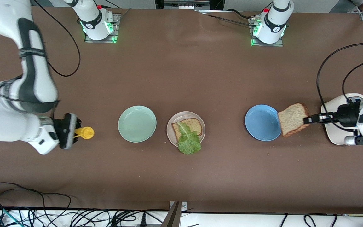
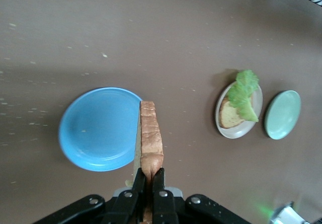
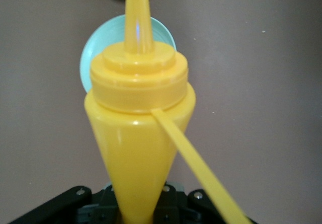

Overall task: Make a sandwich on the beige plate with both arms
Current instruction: 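Return the bottle with the right gripper while the left gripper carries toast, then lower the toast onto the lettuce while the right gripper releases the bottle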

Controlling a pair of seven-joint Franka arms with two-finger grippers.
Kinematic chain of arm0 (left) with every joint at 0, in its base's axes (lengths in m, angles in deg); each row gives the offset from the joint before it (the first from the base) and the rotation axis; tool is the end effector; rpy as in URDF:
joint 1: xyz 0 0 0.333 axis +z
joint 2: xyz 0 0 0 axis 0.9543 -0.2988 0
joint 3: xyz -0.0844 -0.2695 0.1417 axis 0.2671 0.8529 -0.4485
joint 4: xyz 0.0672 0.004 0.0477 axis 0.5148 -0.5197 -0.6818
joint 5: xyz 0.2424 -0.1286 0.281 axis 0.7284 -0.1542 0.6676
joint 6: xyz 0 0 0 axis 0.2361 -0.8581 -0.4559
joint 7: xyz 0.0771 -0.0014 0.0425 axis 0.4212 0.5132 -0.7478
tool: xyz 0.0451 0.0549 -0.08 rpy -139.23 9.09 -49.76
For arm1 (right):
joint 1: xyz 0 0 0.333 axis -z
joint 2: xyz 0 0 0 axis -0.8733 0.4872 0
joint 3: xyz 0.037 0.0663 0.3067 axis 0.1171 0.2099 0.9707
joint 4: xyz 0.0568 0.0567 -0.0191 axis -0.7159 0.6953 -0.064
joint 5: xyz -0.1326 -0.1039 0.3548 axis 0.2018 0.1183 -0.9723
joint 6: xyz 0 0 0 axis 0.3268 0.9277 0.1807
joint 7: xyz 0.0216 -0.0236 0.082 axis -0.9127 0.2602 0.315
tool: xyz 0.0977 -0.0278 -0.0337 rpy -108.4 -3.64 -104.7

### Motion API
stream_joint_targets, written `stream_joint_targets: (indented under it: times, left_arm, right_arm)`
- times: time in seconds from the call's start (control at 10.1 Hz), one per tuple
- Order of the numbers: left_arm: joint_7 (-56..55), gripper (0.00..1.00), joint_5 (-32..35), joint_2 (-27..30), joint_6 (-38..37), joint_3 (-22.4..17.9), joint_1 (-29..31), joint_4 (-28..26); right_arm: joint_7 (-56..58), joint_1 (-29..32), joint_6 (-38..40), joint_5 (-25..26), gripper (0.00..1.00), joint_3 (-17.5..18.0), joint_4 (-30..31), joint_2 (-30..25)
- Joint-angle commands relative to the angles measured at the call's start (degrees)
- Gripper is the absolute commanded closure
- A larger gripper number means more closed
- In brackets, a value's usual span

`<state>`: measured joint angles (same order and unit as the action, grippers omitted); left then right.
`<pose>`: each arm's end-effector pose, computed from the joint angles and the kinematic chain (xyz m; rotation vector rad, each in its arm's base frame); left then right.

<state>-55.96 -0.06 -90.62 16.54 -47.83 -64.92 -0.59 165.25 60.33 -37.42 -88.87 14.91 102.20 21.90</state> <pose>0.6760 0.0221 0.4510 2.5983 0.1206 -0.2429 0.7065 0.0354 0.3603 -2.0333 -1.8278 -0.1703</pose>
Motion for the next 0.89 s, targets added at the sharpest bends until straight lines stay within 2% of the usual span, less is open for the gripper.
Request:
stream_joint_targets:
  times: [0.0, 0.1, 0.4, 0.6, 0.79]
  left_arm:
    - [-1.1, 1.00, -5.6, -3.2, -0.3, 1.1, -3.1, -0.7]
    - [-0.5, 1.00, -11.5, -3.7, 0.4, 2.0, -3.3, -3.4]
    - [0.0, 1.00, -21.6, -2.4, 3.5, 2.9, -5.6, -10.0]
    - [0.4, 1.00, -27.6, -2.0, 14.5, 2.9, -12.1, -14.7]
    - [0.4, 1.00, -33.9, -2.0, 22.9, 2.9, -16.5, -16.7]
  right_arm:
    - [13.2, 7.4, 0.6, -10.8, 1.00, 1.2, 13.5, -6.4]
    - [18.7, 10.4, 3.8, -15.3, 1.00, 1.2, 15.7, -6.7]
    - [36.4, 16.8, 5.2, -22.4, 1.00, 0.9, 22.9, -5.5]
    - [44.2, 19.5, 6.1, -24.2, 1.00, 1.0, 24.5, -1.3]
    - [48.0, 21.1, 7.3, -26.3, 1.00, 0.9, 24.5, 2.9]
